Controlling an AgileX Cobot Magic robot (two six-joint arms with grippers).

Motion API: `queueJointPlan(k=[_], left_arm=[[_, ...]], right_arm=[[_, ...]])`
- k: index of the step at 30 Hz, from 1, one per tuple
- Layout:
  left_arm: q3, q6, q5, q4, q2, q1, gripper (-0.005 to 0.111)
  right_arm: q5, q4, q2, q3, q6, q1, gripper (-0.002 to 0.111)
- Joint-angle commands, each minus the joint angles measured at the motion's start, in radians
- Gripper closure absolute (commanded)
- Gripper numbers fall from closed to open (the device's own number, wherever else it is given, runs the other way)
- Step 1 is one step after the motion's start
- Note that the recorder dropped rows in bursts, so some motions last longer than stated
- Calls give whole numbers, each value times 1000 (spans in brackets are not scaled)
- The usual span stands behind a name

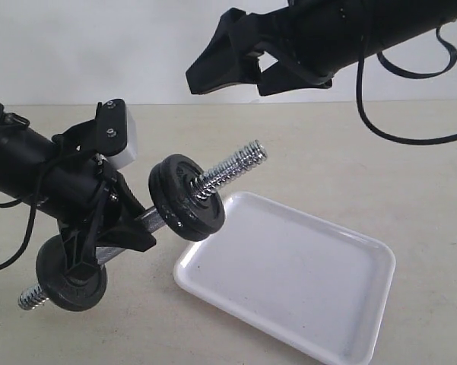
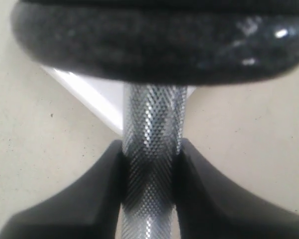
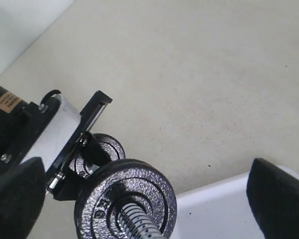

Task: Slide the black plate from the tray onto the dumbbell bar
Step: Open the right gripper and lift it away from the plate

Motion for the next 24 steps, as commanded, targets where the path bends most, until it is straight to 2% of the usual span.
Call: queueJointPlan(k=[1,2,4,7,9,24], left_arm=[[-48,-45,-27,-173,-55,-3,102],[-48,-53,-32,-173,-55,-1,102],[-48,-71,-40,-173,-55,1,102],[-48,-100,-71,-173,-55,1,102],[-48,-118,-80,-173,-55,1,102],[-48,-281,-220,-173,-55,1,102]], right_arm=[[10,-55,-58,-6,-4,-6,6],[14,-84,-72,-6,-1,-6,11],[29,-147,-101,-6,17,-6,30],[70,-217,-142,-6,24,-6,73],[101,-236,-168,-6,28,-6,108],[267,-260,-204,-2,141,-6,107]])
